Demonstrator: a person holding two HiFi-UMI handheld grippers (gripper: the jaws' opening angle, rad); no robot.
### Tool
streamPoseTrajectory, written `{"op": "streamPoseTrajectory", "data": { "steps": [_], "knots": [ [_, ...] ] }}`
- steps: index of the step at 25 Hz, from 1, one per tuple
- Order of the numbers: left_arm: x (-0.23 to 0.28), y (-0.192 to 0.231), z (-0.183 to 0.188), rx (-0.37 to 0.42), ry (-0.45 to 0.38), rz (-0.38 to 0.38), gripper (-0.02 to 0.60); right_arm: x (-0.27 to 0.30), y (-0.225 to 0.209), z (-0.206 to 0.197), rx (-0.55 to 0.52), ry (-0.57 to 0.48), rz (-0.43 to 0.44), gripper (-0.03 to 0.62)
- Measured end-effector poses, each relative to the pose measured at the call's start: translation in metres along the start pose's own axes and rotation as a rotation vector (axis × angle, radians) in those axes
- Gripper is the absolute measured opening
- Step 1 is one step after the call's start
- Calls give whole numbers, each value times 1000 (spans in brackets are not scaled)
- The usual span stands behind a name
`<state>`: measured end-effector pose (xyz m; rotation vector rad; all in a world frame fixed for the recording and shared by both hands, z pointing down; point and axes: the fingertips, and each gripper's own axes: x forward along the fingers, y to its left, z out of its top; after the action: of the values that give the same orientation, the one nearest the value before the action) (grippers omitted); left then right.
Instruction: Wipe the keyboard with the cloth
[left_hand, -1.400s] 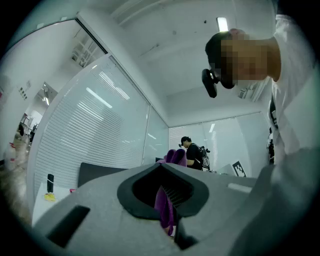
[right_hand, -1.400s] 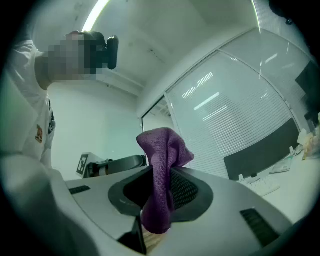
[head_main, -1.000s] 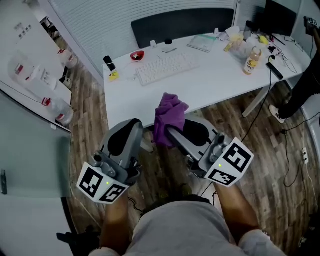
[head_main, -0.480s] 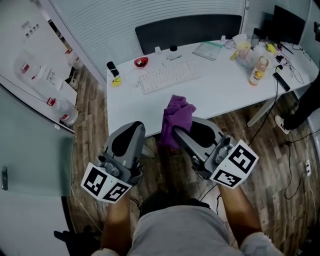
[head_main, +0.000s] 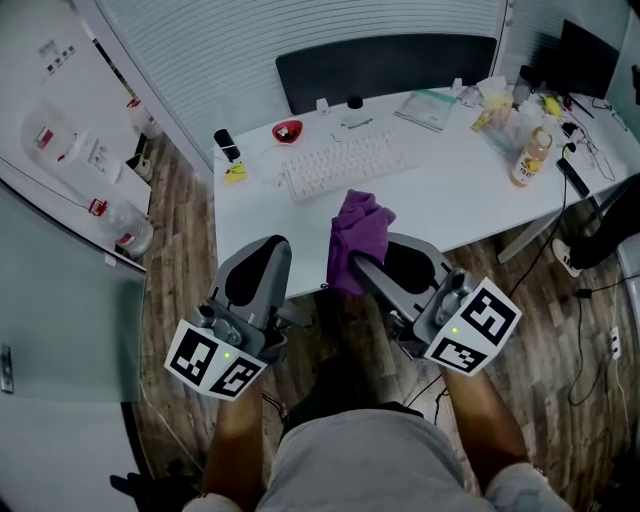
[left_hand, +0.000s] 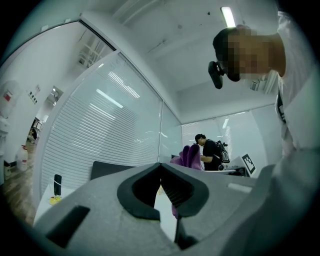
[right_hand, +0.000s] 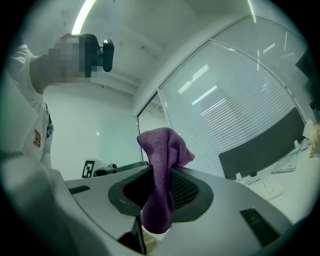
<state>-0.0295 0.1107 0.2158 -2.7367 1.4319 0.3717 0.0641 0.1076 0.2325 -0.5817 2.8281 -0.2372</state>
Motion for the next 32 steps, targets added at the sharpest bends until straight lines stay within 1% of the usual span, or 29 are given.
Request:
{"op": "streamPoseTrajectory", "data": {
  "steps": [5,9,15,20,26,32],
  "knots": [
    [21,49,-7,-1,6,1,15,37,-29,-6,-13,29,-25,87],
    [38,90,-17,-5,29,-5,15,68,-55,-10,-19,47,-60,87],
    [60,155,-45,-29,91,4,15,116,-89,-23,-41,97,-112,87],
    [77,200,-67,-49,140,9,15,149,-118,-35,-52,142,-161,87],
    [99,241,-105,-78,248,12,15,176,-157,-59,-49,242,-245,87],
    [113,266,-153,-116,378,21,15,193,-197,-89,-53,397,-329,87]
  ]
}}
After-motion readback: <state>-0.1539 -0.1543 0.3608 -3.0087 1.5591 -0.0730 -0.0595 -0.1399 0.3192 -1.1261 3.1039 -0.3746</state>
